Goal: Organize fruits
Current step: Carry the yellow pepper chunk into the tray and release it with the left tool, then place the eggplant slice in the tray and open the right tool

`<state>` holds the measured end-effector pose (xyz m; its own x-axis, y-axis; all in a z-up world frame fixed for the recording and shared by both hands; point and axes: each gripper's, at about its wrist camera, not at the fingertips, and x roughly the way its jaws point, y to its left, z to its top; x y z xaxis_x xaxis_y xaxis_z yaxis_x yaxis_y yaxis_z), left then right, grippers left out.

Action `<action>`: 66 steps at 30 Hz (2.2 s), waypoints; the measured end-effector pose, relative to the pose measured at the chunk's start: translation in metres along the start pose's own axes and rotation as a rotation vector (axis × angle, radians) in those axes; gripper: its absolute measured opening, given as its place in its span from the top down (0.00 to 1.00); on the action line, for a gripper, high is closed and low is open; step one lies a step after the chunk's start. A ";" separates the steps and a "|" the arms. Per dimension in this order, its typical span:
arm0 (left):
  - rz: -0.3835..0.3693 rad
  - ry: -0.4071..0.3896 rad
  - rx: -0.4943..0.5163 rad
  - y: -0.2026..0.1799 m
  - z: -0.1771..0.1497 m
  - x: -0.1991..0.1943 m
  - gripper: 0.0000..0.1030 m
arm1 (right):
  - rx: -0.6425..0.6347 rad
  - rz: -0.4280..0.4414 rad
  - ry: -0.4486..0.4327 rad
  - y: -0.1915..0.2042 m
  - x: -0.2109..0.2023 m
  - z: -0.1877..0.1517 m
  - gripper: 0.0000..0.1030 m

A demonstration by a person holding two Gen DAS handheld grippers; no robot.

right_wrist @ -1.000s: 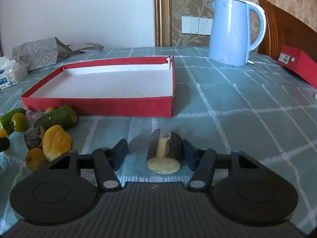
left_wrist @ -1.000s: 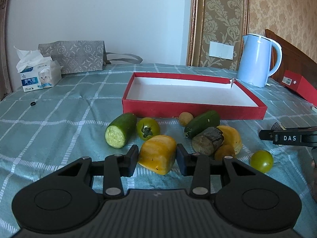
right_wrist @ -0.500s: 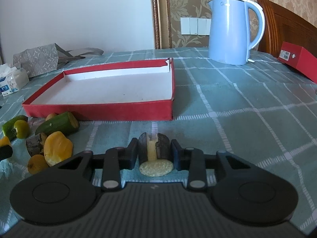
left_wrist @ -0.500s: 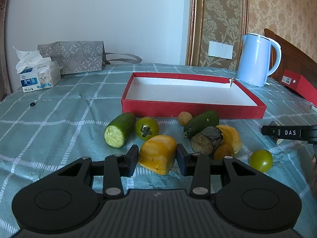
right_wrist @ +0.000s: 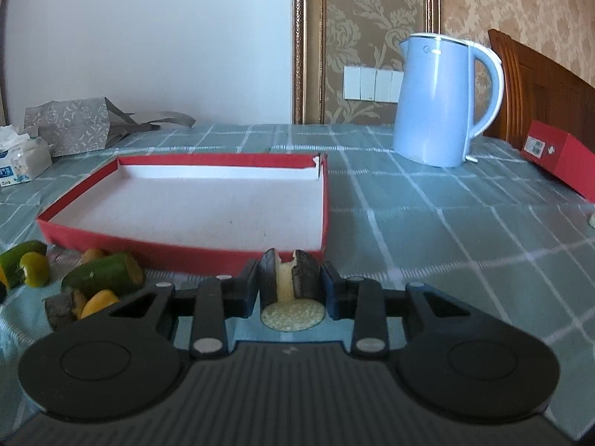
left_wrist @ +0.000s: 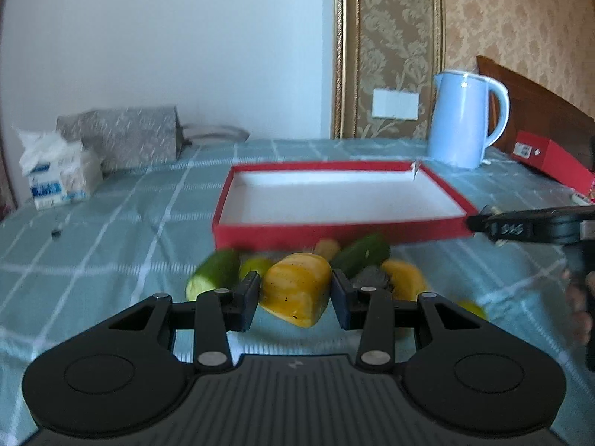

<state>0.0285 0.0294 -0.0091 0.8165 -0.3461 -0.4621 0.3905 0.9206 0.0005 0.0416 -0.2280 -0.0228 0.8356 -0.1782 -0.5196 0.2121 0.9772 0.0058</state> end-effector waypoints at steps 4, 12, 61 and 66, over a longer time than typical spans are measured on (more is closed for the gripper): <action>-0.018 -0.017 0.025 -0.002 0.024 0.008 0.62 | -0.003 0.004 -0.012 0.003 0.009 0.008 0.68; -0.013 0.076 0.011 0.005 0.077 0.088 0.62 | -0.008 0.002 -0.039 0.006 0.019 0.010 0.68; -0.018 0.000 -0.114 0.051 0.005 0.022 0.21 | -0.005 0.041 -0.121 0.004 -0.007 0.010 0.69; -0.016 -0.015 -0.099 0.050 0.003 0.018 0.21 | -0.068 0.002 -0.191 0.019 0.001 0.042 0.69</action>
<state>0.0638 0.0683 -0.0144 0.8173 -0.3625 -0.4478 0.3600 0.9282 -0.0943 0.0674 -0.2145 0.0123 0.9182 -0.1889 -0.3482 0.1815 0.9819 -0.0541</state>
